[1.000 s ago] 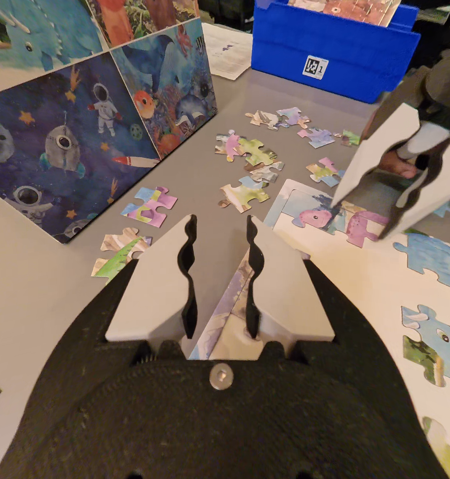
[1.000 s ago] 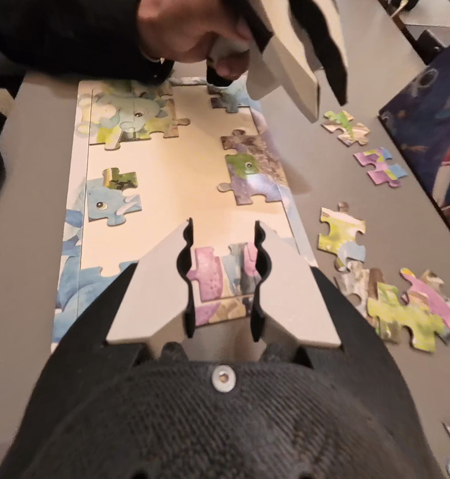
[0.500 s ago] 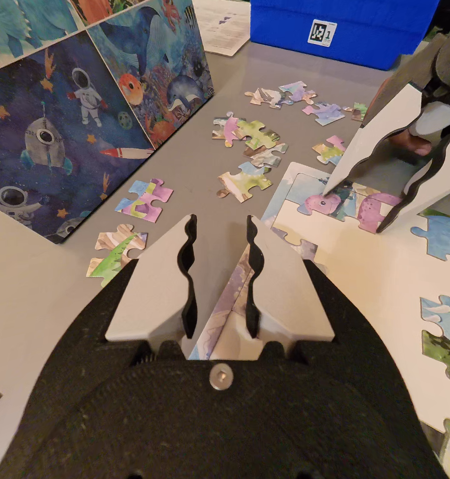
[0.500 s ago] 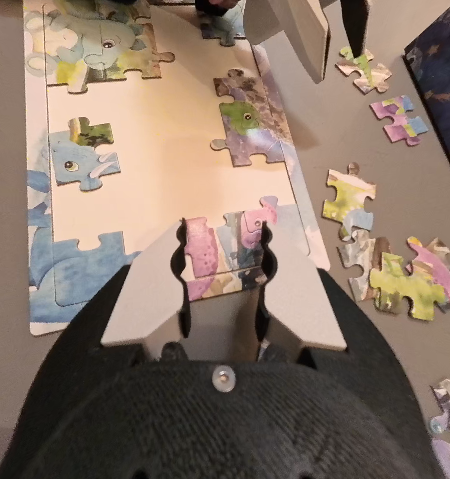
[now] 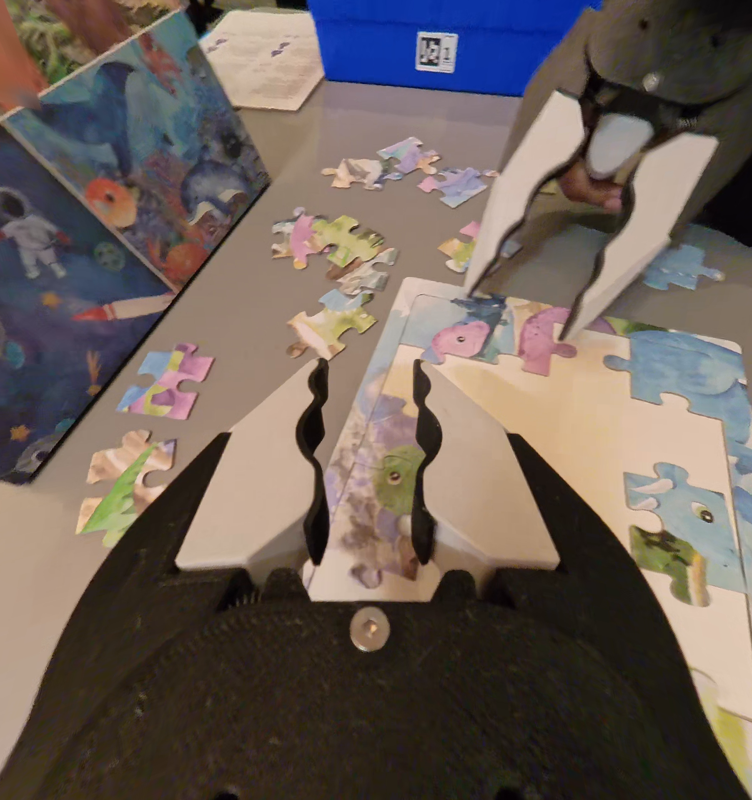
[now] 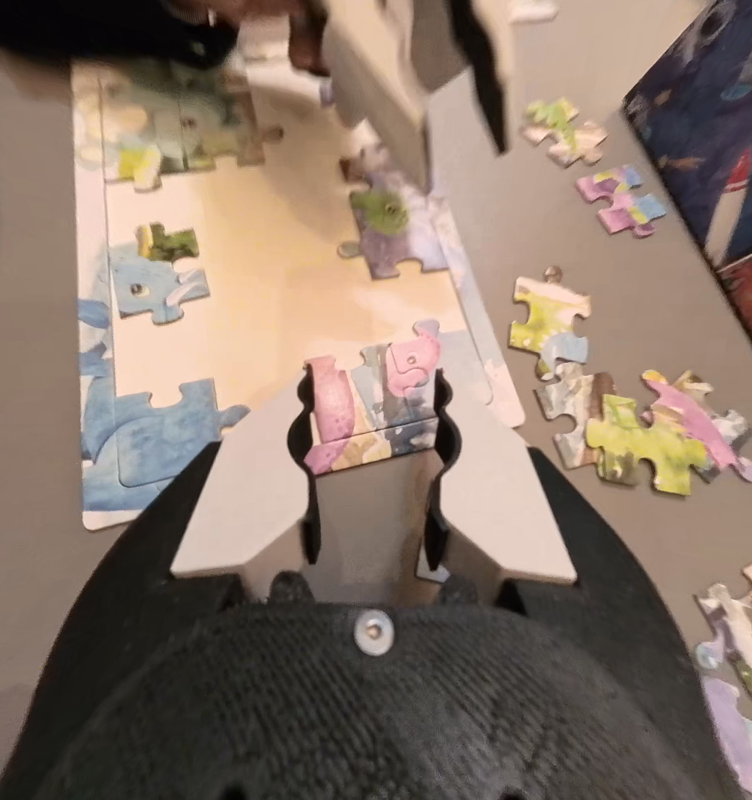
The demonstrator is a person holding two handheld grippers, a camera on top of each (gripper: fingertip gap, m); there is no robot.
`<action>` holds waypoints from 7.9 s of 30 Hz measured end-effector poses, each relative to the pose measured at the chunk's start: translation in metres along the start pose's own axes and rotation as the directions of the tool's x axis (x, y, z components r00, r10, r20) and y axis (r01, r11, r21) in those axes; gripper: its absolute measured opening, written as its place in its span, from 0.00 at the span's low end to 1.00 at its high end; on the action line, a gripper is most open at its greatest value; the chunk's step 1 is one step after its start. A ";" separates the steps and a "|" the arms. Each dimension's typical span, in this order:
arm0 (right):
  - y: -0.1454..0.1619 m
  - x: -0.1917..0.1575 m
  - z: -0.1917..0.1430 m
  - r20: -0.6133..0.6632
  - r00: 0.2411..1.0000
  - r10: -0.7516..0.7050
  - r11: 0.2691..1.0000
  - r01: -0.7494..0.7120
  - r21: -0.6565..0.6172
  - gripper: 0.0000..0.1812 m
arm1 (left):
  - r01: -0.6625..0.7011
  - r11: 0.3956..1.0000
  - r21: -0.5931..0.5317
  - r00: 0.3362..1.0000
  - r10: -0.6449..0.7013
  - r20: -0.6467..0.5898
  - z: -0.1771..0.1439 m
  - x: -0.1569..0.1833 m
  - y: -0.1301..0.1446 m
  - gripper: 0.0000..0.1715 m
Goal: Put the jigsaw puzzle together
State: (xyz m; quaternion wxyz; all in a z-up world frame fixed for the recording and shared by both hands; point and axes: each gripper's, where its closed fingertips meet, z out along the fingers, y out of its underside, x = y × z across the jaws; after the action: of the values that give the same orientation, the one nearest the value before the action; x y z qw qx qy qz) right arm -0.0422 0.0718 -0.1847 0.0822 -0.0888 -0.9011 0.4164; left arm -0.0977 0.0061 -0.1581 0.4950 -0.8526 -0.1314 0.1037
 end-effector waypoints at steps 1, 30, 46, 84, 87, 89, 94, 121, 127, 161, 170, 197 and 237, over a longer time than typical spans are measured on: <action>-0.006 0.005 -0.006 -0.019 1.000 0.011 0.999 -0.010 0.040 0.28 | -0.025 1.000 -0.006 1.000 0.025 -0.011 0.002 0.007 -0.001 0.22; 0.014 0.130 -0.134 -0.610 0.707 0.356 0.892 -0.064 0.447 0.19 | 0.101 0.994 0.041 0.934 -0.109 0.340 -0.074 -0.123 0.030 0.18; 0.065 0.145 -0.179 -0.742 0.516 0.428 0.894 -0.119 0.433 0.13 | 0.139 0.987 0.085 0.912 -0.161 0.377 -0.085 -0.145 0.054 0.12; -0.024 0.099 -0.168 -0.548 0.719 0.428 0.786 0.003 0.618 0.07 | 0.241 0.964 0.114 0.913 -0.265 0.309 -0.084 -0.149 0.056 0.28; -0.015 0.109 -0.184 -0.662 0.608 0.438 0.810 0.053 0.584 0.14 | 0.245 0.962 0.120 0.911 -0.271 0.310 -0.085 -0.149 0.055 0.28; -0.008 0.113 -0.189 -0.687 0.569 0.452 0.816 0.048 0.576 0.19 | 0.253 0.959 0.126 0.910 -0.280 0.307 -0.085 -0.150 0.055 0.28; -0.011 0.111 -0.194 -0.606 0.603 0.519 0.751 0.017 0.660 0.21 | 0.283 0.948 0.148 0.902 -0.315 0.296 -0.087 -0.153 0.055 0.29; 0.087 0.069 -0.063 -0.367 0.870 0.329 0.935 -0.354 0.000 0.36 | 0.251 0.967 0.050 0.906 -0.253 0.339 -0.078 -0.150 0.063 0.30; 0.066 0.070 -0.075 -0.333 0.872 0.360 0.933 -0.332 0.139 0.35 | 0.248 0.968 0.039 0.906 -0.246 0.344 -0.077 -0.150 0.064 0.30; 0.089 0.064 -0.061 -0.323 0.868 0.377 0.918 -0.396 0.007 0.20 | 0.247 0.969 0.019 0.905 -0.238 0.352 -0.075 -0.151 0.067 0.30; 0.087 0.061 -0.059 -0.314 0.879 0.359 0.925 -0.379 -0.006 0.09 | 0.246 0.969 0.015 0.905 -0.235 0.354 -0.074 -0.150 0.067 0.30; 0.082 0.065 -0.062 -0.347 0.880 0.324 0.938 -0.346 0.001 0.15 | 0.241 0.971 0.001 0.906 -0.225 0.357 -0.073 -0.150 0.068 0.30; 0.055 0.121 -0.172 -0.689 0.581 0.433 0.896 -0.194 0.400 0.13 | 0.232 0.972 -0.024 0.908 -0.208 0.365 -0.071 -0.150 0.071 0.30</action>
State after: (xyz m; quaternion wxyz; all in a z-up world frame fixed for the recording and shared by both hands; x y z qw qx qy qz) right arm -0.1169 0.2606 -0.1077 0.3900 -0.4025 -0.6814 0.4708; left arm -0.2086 -0.1340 -0.1783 0.4422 -0.8150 -0.3183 0.1972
